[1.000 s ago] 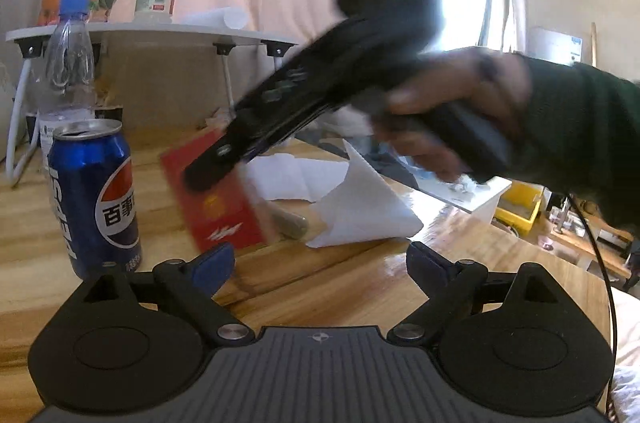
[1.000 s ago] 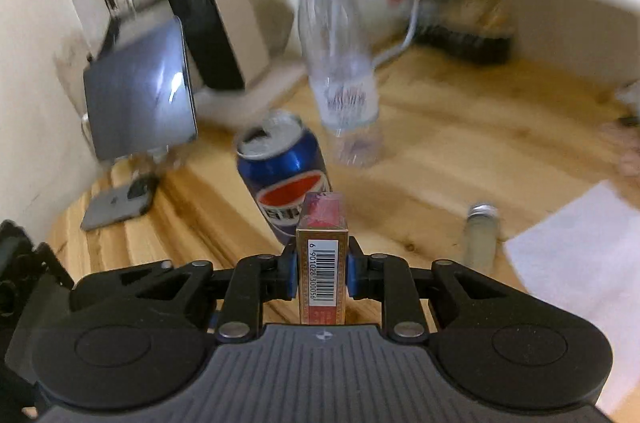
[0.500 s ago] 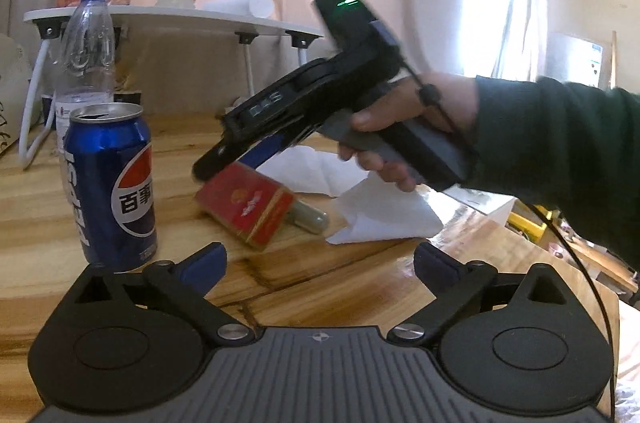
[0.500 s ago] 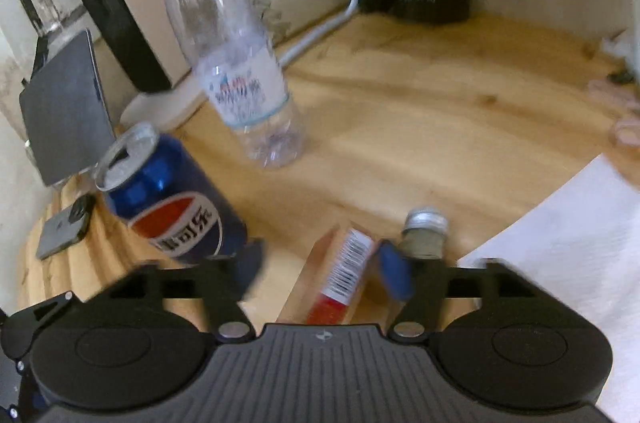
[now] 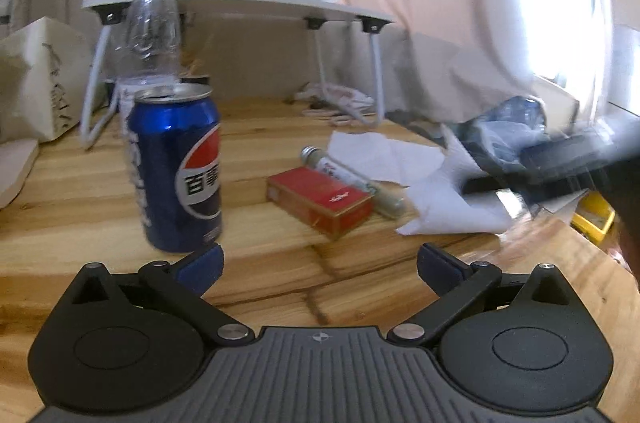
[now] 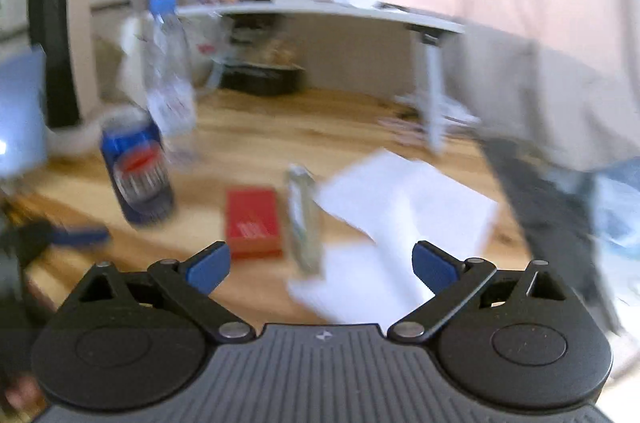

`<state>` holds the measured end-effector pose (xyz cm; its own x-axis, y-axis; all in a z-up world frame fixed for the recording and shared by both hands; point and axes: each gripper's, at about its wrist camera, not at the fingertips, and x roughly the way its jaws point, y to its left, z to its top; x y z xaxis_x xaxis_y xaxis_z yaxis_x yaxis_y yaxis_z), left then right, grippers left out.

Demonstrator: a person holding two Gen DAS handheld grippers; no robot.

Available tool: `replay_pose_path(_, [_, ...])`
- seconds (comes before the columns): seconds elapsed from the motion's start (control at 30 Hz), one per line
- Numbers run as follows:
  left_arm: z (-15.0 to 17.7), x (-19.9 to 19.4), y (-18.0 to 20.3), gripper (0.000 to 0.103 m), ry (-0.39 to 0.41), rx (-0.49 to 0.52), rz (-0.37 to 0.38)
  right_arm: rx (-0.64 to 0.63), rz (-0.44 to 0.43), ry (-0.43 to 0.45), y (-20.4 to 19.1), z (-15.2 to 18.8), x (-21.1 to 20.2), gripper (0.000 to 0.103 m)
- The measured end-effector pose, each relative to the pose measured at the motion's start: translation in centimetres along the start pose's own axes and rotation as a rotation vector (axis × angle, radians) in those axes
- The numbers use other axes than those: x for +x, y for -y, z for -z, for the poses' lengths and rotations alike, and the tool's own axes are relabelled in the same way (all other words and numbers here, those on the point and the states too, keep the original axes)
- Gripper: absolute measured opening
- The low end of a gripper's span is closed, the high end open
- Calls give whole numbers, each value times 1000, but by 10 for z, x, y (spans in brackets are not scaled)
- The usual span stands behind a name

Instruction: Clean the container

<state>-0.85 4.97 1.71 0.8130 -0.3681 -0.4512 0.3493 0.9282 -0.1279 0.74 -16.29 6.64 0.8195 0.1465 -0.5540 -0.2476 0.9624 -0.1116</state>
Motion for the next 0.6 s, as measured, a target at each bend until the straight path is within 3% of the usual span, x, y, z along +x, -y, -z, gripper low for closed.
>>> replay_pose_path(0.1, [3, 3, -2, 103, -57, -36, -15, -8, 106, -19, -9, 31, -6, 103])
replay_pose_path(0.2, [6, 6, 2, 103, -107, -42, -74, 8, 160, -40, -16, 48, -7, 103])
replay_pose_path(0.4, [12, 11, 9, 103, -170, -47, -166, 98, 122, -113, -11, 61, 13, 103])
replay_pose_path(0.6, [15, 15, 20, 103, -205, -18, -245, 174, 61, -99, -7, 70, 23, 103])
